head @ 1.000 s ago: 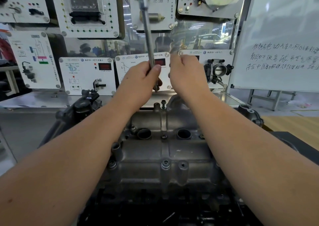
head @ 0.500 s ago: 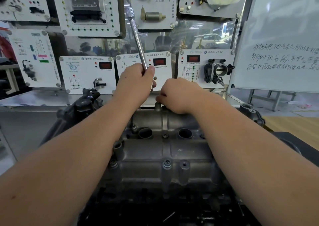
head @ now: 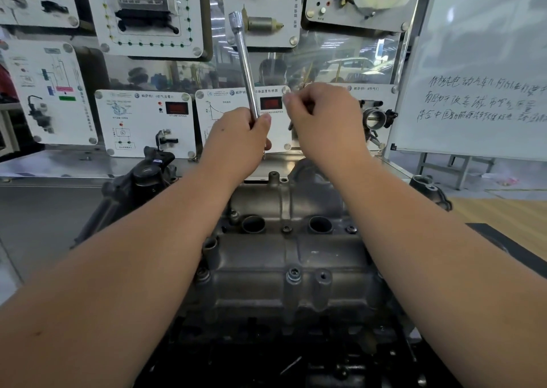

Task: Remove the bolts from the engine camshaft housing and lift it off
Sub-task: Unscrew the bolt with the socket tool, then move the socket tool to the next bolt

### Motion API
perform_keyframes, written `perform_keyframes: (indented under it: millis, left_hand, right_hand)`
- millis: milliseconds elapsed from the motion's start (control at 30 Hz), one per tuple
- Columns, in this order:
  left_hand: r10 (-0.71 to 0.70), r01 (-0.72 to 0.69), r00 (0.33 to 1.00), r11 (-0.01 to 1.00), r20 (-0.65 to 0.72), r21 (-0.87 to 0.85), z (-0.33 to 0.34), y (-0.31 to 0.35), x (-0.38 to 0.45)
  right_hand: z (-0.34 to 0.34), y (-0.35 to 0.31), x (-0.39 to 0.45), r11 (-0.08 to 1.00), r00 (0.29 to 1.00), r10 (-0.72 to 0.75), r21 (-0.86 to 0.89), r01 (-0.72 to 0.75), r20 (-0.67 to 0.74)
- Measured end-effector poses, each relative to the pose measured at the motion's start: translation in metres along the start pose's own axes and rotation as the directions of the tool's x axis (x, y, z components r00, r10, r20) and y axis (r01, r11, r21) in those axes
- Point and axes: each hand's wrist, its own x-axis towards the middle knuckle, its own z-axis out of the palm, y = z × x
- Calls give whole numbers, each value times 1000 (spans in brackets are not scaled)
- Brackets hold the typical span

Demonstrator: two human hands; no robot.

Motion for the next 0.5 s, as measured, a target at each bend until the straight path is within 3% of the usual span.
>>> perform_keyframes:
  millis: [167, 267, 500]
  left_hand:
    - [11, -13, 999, 997, 36, 70, 3, -4, 2]
    - [29, -35, 997, 995, 65, 90, 5, -5, 2]
    - [45, -57, 980, 997, 193, 56, 6, -3, -2]
  right_hand:
    - [8, 3, -8, 999, 998, 40, -5, -39, 58]
    - [6, 1, -10, 983, 984, 66, -180, -35, 167]
    - [-55, -13, -30, 964, 974, 162, -239, -121, 158]
